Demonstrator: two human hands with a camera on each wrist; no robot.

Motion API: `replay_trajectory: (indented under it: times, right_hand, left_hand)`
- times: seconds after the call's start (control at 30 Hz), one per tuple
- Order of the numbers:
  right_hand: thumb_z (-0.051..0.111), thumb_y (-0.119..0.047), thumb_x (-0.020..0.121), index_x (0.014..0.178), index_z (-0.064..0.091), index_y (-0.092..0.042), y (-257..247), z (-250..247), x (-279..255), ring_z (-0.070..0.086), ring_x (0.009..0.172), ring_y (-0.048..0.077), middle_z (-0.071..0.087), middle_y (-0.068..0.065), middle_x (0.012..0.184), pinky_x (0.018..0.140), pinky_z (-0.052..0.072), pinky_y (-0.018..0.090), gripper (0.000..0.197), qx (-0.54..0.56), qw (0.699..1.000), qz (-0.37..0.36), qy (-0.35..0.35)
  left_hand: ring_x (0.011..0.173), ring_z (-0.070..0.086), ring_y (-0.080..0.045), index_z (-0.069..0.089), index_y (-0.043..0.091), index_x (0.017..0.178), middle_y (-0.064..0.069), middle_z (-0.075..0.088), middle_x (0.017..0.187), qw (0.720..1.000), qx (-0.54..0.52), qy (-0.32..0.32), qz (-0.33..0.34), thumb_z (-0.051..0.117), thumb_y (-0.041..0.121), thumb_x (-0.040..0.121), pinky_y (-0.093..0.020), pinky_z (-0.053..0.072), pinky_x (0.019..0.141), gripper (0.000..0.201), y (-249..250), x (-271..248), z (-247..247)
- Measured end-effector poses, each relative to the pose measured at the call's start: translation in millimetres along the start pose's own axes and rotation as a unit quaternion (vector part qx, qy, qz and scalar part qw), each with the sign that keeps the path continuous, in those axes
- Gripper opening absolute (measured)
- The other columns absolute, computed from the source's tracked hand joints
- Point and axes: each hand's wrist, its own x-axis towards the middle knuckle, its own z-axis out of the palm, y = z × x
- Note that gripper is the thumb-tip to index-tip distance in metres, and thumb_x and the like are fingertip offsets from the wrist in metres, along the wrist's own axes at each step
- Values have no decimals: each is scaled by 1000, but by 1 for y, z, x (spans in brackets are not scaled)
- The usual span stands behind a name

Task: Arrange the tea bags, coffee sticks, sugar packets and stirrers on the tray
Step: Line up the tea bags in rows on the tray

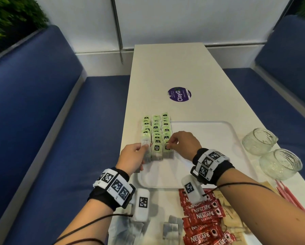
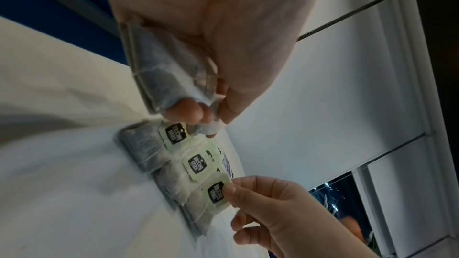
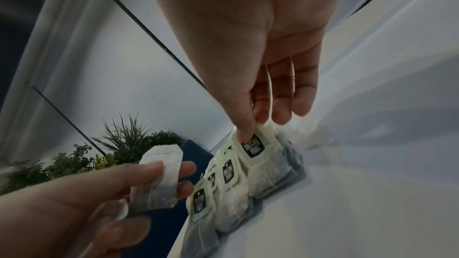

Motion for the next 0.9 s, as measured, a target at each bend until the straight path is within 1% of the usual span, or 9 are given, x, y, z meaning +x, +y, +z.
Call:
replay_trajectory:
  times: [0.17,0.27,0.4,0.5,0.53,0.6,0.7,0.8,0.9]
  right_hand:
    - [71,-32,84,93,70,-20,2,0,2,56,85,13,59,-11,86,69,40,26,15,5,1000,4,-3]
    - [70,-38,84,96,67,-25,1,-1,-3,56,84,11,59,-7,93,71,42,28,18,39,998,-20,49]
    - [68,-38,87,90,71,-19,-15,-3,-14,63,71,9,68,-3,83,68,48,22,19,166,984,-67,9]
    - [69,-33,88,83,68,-13,-19,-2,-19,58,65,10,65,-3,71,63,46,23,20,158,984,-81,-9]
    - [68,-31,88,79,66,-14,-18,-1,-20,59,65,12,64,-3,70,63,45,24,20,151,986,-75,2]
    - [67,-29,89,72,59,-17,-19,0,-21,62,69,19,65,1,70,64,47,31,22,150,987,-56,24]
    - [63,-26,90,68,51,-18,-24,2,-24,61,70,23,64,6,72,64,47,34,26,147,988,-47,28]
    - [62,-26,89,71,54,-15,-29,4,-29,58,67,18,63,1,71,63,47,32,23,150,987,-53,6]
    - [66,-32,88,82,61,-15,-27,1,-31,63,70,18,68,1,76,66,52,34,19,177,983,-57,-4]
  left_hand:
    - [37,45,-17,60,13,69,-4,48,56,999,29,-3,42,58,33,97,-20,37,42,34,-5,-2,0]
    - [40,46,-19,63,18,70,0,49,53,998,32,-14,61,63,32,95,-21,36,40,29,-3,-3,2]
    - [41,46,-20,67,10,75,8,48,45,997,15,-24,74,67,33,92,-23,36,41,28,4,-6,7]
    - [44,49,-13,69,19,77,10,57,58,995,28,-8,99,72,32,88,-23,39,41,17,8,-7,11]
    - [49,54,-9,69,23,85,11,62,70,993,37,15,108,74,31,86,-23,44,43,9,9,-8,12]
    - [71,62,-7,69,28,98,13,64,86,987,63,70,130,79,33,80,-31,56,59,21,8,-8,14]
    - [86,64,-6,71,29,101,15,67,90,980,113,65,148,79,40,77,-34,56,76,27,11,-11,21]
    - [84,67,-9,75,28,100,12,73,90,976,148,47,153,74,41,81,-32,56,77,22,11,-13,25]
    - [69,67,-9,78,25,89,8,73,78,979,124,58,151,69,30,88,-34,58,63,10,10,-12,21]
